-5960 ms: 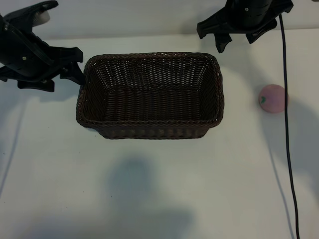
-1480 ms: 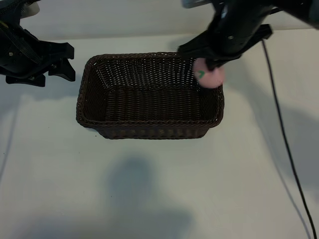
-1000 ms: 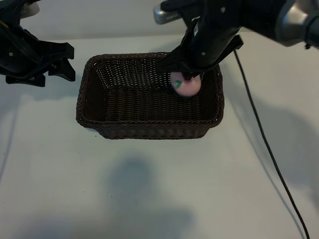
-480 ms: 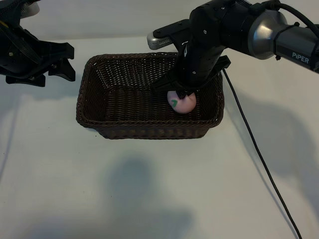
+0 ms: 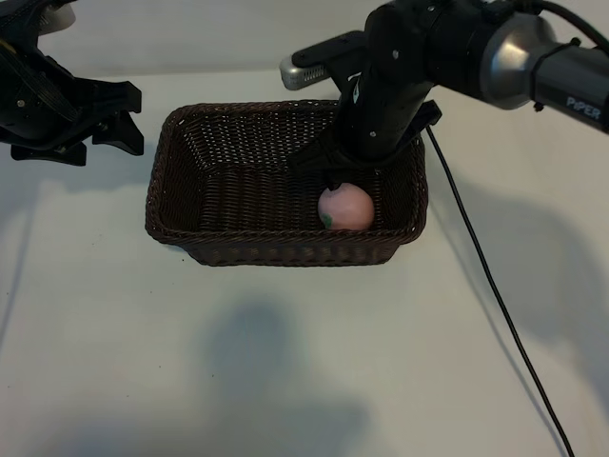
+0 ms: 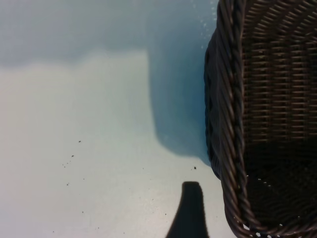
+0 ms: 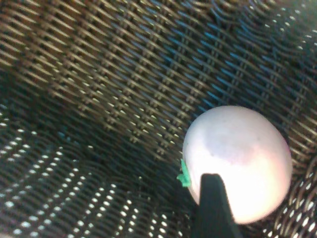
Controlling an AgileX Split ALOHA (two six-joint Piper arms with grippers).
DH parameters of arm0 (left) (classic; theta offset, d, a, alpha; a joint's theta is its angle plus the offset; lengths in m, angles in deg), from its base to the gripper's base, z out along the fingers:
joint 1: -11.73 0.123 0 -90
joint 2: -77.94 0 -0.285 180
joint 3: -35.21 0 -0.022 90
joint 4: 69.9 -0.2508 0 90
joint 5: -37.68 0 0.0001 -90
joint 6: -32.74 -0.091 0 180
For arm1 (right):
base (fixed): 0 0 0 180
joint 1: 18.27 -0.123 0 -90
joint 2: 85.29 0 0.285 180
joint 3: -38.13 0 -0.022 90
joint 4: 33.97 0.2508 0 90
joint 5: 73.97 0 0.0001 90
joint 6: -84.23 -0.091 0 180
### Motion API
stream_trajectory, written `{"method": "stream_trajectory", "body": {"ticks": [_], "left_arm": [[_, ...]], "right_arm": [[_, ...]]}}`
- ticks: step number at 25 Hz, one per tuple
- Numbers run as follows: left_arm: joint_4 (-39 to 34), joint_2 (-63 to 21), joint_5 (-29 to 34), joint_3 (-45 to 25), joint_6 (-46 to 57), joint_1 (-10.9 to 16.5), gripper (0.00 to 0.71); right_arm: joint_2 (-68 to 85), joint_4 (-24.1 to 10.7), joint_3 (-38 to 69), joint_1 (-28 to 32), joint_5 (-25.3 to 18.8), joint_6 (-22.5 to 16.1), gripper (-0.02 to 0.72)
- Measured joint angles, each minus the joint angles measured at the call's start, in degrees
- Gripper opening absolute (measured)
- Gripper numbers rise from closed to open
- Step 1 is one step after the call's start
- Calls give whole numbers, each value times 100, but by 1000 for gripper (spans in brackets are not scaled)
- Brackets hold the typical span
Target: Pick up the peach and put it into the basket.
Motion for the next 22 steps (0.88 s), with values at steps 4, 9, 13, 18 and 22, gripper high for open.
{"method": "stream_trajectory", "body": {"ticks": [4, 9, 13, 18, 22], "left_arm": [[0, 0, 0, 0, 0, 0, 589], [0, 0, 0, 0, 0, 0, 589], [0, 0, 0, 0, -5, 0, 589], [0, 0, 0, 0, -11, 0, 589], [0, 0, 0, 0, -23, 0, 589]], "right_arm": [[58, -34, -469, 0, -494, 17, 490], [67, -452, -1047, 20, -1083, 11, 492], [71, -591, -1170, 226, -1471, -9, 492], [71, -672, -1175, 722, -1780, -20, 492], [71, -684, -1175, 1122, -1879, -25, 493]]}}
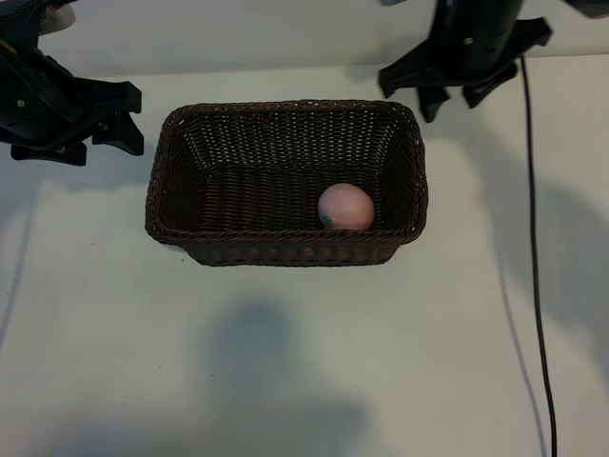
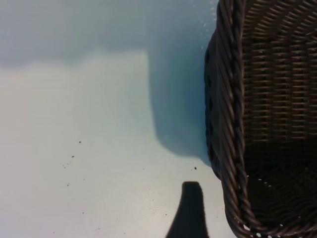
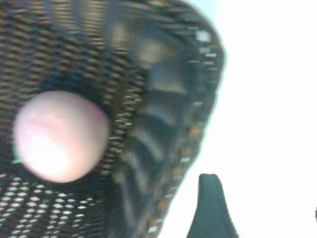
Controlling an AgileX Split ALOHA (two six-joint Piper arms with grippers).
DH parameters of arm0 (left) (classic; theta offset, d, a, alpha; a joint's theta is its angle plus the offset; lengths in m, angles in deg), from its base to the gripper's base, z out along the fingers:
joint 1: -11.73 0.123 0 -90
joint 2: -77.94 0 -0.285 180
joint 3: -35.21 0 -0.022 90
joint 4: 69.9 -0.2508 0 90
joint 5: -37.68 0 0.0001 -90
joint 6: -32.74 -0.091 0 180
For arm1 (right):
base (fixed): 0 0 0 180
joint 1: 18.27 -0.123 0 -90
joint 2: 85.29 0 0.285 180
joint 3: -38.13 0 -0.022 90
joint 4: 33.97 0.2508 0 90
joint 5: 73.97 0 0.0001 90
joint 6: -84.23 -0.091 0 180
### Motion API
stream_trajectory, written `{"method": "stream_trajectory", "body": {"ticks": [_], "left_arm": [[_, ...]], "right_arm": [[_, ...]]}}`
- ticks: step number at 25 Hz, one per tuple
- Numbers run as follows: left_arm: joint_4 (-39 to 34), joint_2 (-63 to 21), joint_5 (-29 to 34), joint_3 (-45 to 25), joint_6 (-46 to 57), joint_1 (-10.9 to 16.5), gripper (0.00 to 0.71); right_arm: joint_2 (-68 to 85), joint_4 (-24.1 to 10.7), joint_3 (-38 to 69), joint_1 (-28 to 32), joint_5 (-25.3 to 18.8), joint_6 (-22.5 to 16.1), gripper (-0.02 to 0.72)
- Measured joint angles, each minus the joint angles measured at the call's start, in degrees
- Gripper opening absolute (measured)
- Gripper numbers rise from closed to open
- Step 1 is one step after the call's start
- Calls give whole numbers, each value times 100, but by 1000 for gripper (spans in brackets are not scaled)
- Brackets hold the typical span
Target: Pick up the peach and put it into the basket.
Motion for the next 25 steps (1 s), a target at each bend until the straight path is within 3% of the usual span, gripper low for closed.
{"method": "stream_trajectory", "body": {"ticks": [12, 25], "left_arm": [[0, 0, 11, 0, 0, 0, 589], [-6, 0, 11, 0, 0, 0, 589]], "right_arm": [[0, -7, 0, 551, -30, 0, 493], [0, -40, 0, 678, -40, 0, 493]]}}
